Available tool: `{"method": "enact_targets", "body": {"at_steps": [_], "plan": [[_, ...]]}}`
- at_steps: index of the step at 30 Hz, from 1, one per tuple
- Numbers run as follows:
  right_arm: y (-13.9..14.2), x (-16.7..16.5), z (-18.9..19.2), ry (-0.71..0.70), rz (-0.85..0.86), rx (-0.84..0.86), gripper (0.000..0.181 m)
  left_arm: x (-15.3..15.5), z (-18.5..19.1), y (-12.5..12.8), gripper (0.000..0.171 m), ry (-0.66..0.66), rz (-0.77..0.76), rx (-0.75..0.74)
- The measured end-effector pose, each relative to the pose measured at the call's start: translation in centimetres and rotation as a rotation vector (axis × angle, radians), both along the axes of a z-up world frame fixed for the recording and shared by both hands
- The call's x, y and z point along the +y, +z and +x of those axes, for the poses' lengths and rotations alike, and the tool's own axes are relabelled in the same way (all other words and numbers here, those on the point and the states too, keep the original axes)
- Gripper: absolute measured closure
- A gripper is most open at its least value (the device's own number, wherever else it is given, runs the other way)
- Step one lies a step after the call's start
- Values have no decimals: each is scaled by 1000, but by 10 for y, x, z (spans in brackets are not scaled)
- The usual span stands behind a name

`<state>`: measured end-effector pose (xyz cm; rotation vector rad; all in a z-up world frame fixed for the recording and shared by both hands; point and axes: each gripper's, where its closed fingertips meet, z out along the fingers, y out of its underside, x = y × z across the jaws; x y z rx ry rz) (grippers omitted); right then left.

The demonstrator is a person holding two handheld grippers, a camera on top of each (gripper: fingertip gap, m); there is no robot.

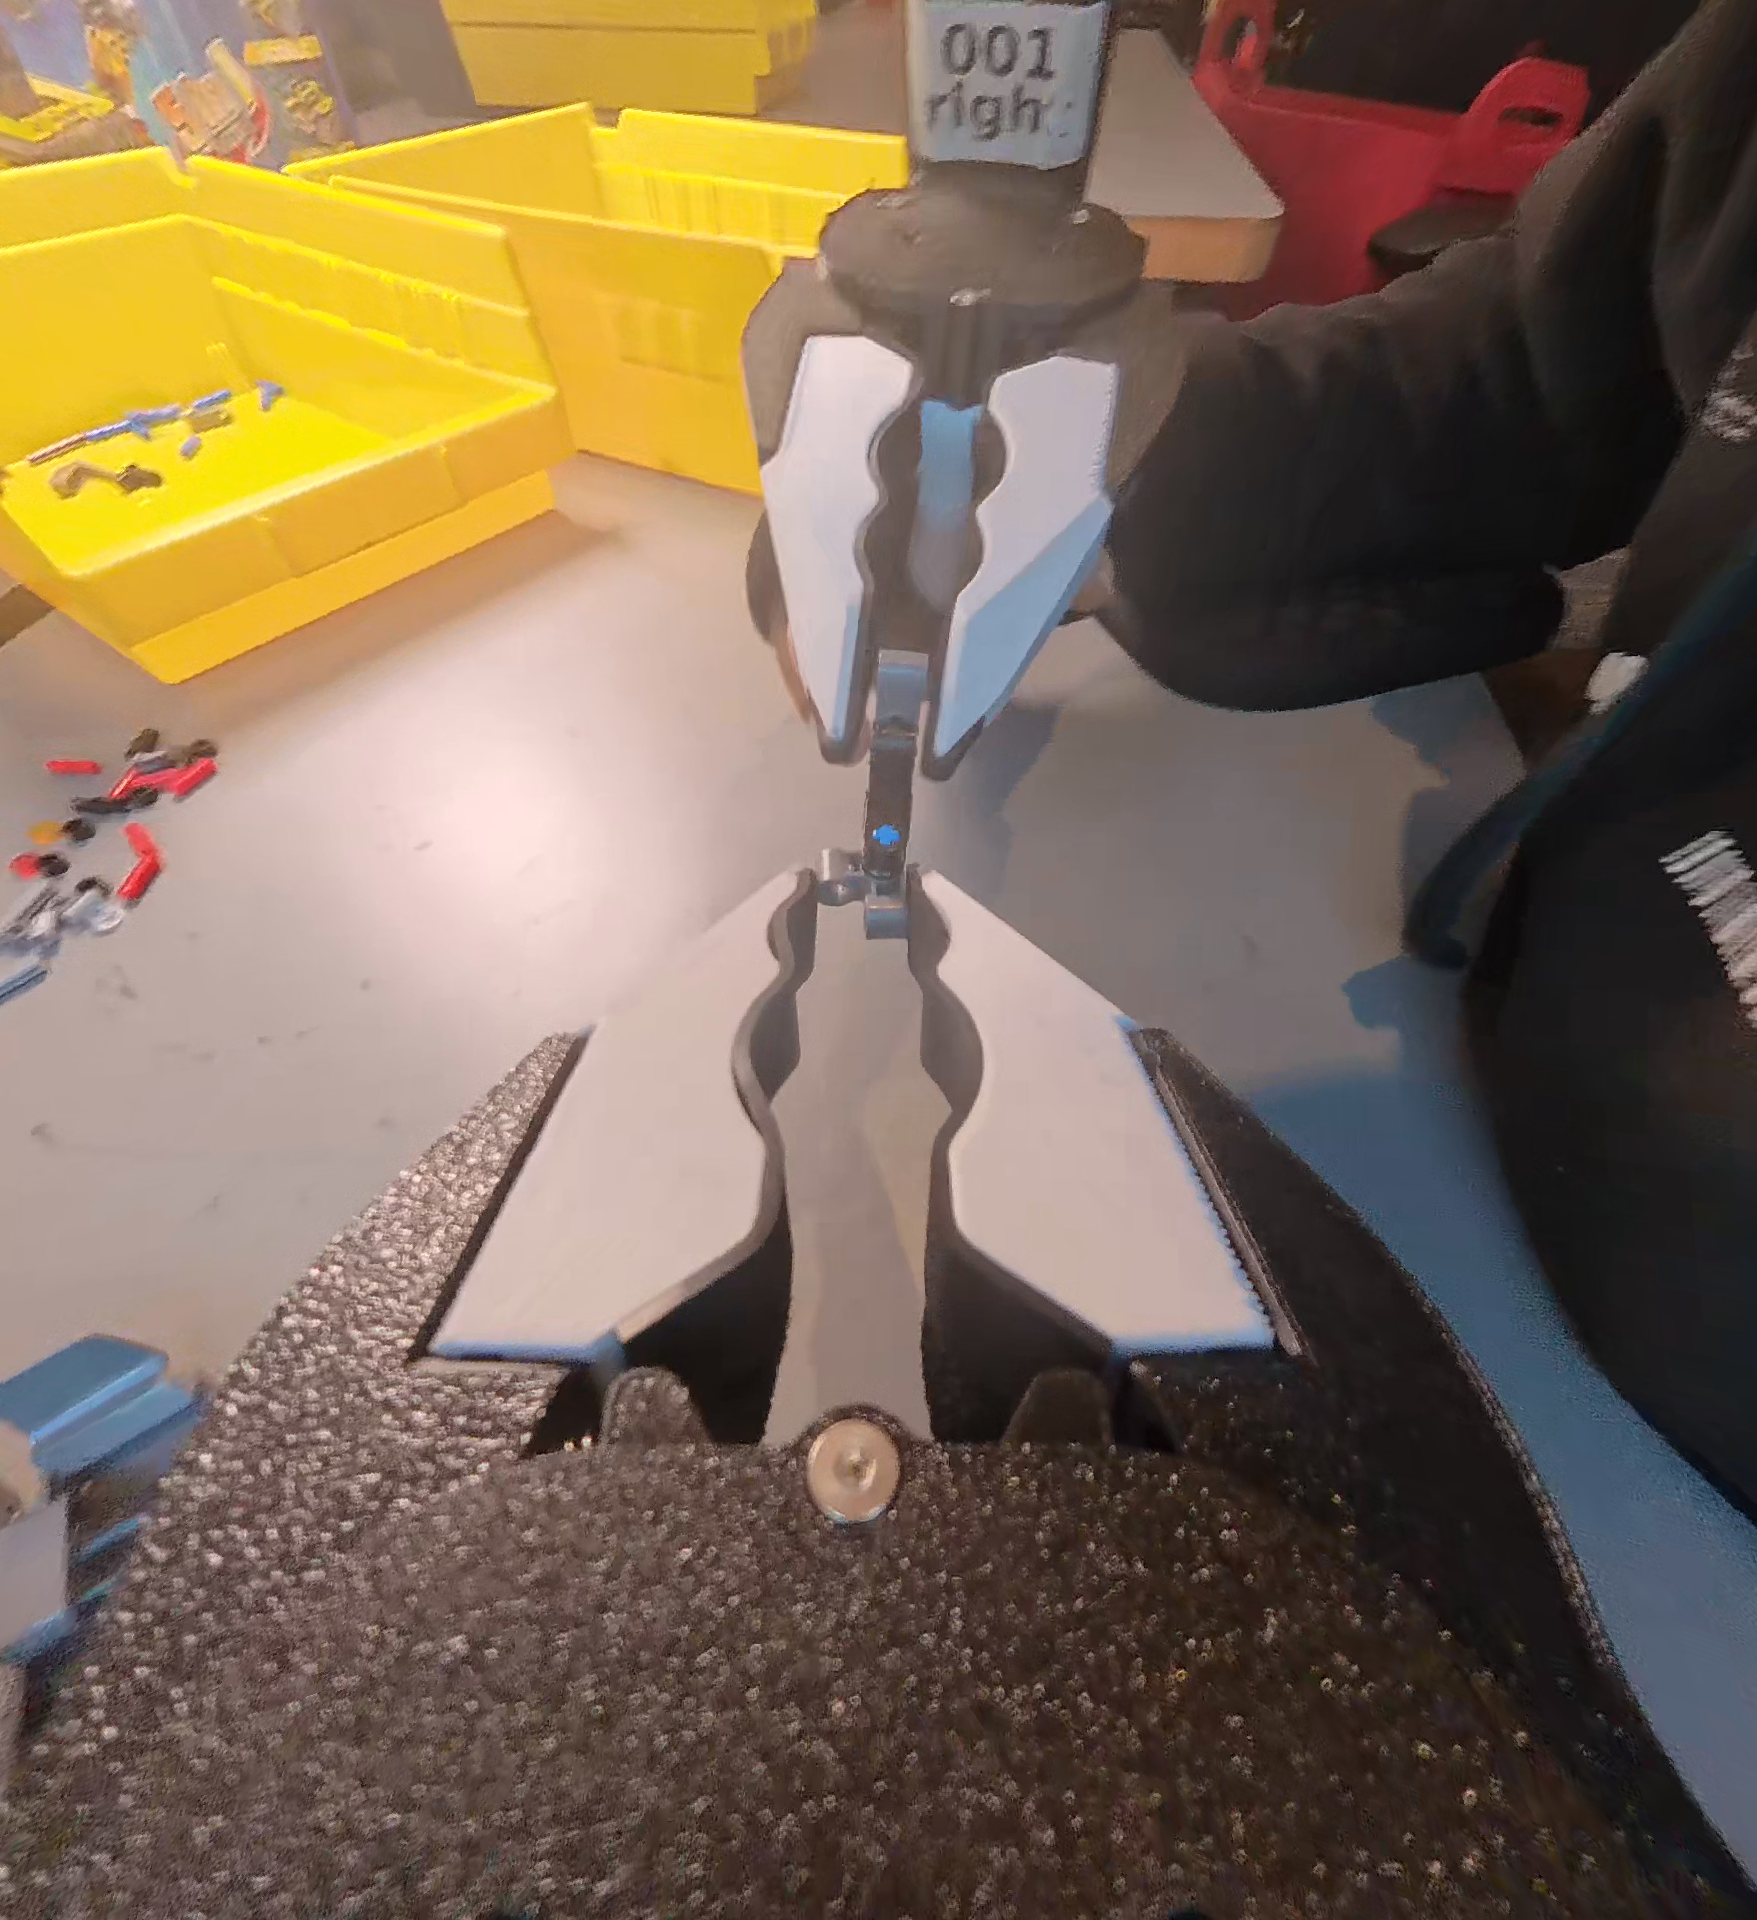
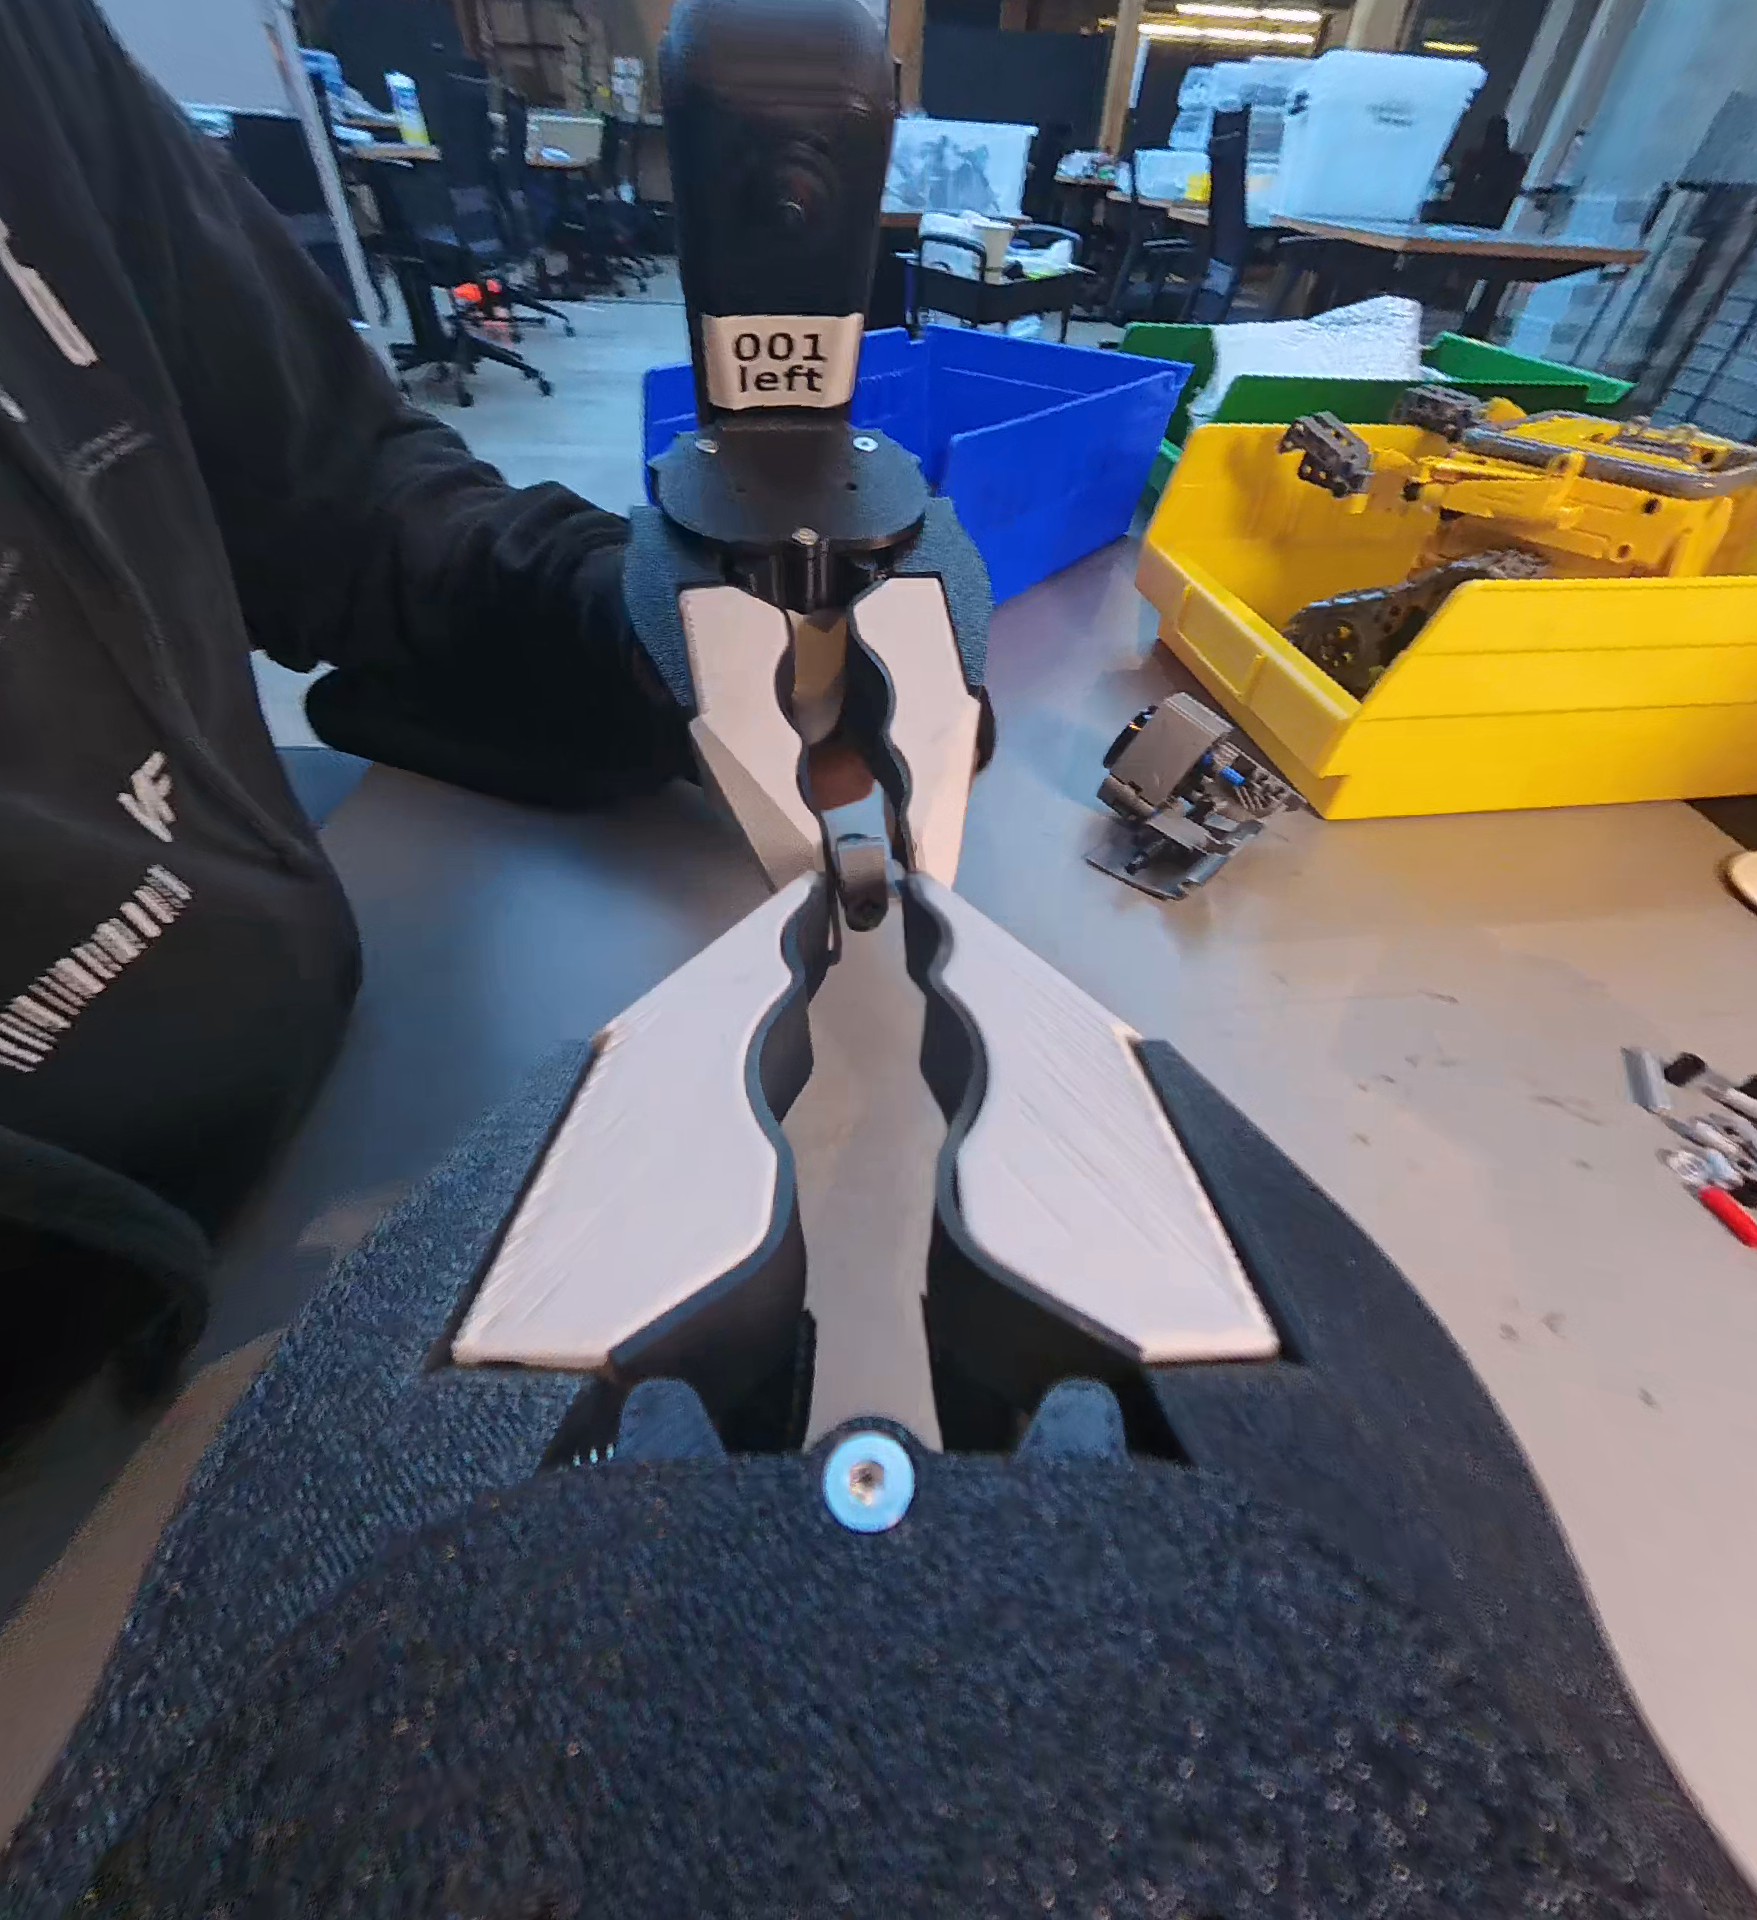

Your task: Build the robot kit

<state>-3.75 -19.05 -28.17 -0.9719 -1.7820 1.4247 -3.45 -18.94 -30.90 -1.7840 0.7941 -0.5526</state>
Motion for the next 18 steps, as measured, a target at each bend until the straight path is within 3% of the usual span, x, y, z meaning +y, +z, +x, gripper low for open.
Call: {"method": "enact_targets", "body": {"at_steps": [5, 9, 18], "plan": [[-5, 35, -6, -153, 23, -36, 154, 21, -46, -37, 156, 245, -147, 181], [-12, 41, -7, -184, 35, -65, 154, 22, -57, -60, 156, 306, -281, 208], [-25, 43, -9, -208, 91, -107, 154, 24, -68, -68, 155, 354, -304, 261]]}}
